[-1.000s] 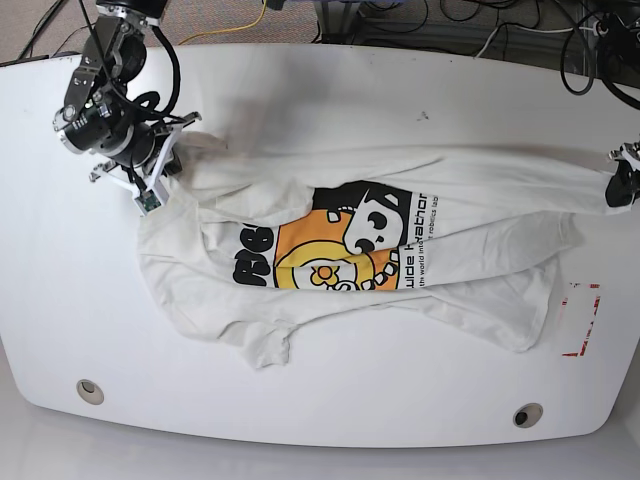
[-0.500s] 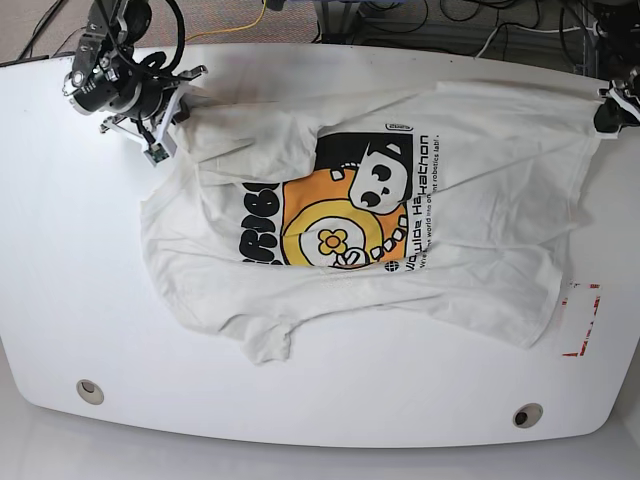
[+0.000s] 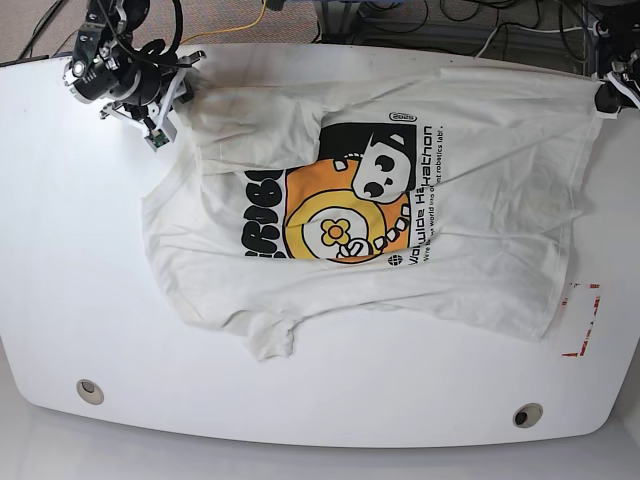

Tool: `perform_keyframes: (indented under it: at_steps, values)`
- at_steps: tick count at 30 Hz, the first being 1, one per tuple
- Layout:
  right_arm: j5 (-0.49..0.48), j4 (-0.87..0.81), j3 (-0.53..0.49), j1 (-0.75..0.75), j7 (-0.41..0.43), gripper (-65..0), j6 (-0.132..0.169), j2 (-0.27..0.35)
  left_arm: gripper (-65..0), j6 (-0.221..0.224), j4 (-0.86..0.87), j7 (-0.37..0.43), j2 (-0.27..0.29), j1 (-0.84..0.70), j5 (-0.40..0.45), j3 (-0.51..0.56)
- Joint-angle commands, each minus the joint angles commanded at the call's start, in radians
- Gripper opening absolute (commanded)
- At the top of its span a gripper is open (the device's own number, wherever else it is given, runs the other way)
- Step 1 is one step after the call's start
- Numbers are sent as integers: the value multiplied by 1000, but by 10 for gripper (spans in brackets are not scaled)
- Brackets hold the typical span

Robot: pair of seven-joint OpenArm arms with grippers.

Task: Layout the t-shirt on the table in an organized manner, then fold the t-shirt properly
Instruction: 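Swing the shirt over the table and lay it flat, print up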

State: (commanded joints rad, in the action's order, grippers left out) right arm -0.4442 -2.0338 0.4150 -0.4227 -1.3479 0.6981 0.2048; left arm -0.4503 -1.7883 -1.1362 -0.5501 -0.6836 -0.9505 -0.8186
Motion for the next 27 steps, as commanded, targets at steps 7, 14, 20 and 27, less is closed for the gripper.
perform_keyframes:
  at_steps: [7, 14, 20, 27]
  values:
    - [-3, 0, 0, -63, 0, -477, 0, 26, -640, -2, 2, -14, 0, -32, 94, -3]
    - [-5, 0, 0, -86, 0, -477, 0, 38, -639, -115, 2, -48, 0, -34, 146, -3]
    - [-5, 0, 0, -77, 0, -476, 0, 38, -590, -157, -2, -55, 0, -28, 153, 0]
    - [-5, 0, 40, -83, 0, -152, 0, 38, -272, -155, -3, -55, 0, 11, 153, 0]
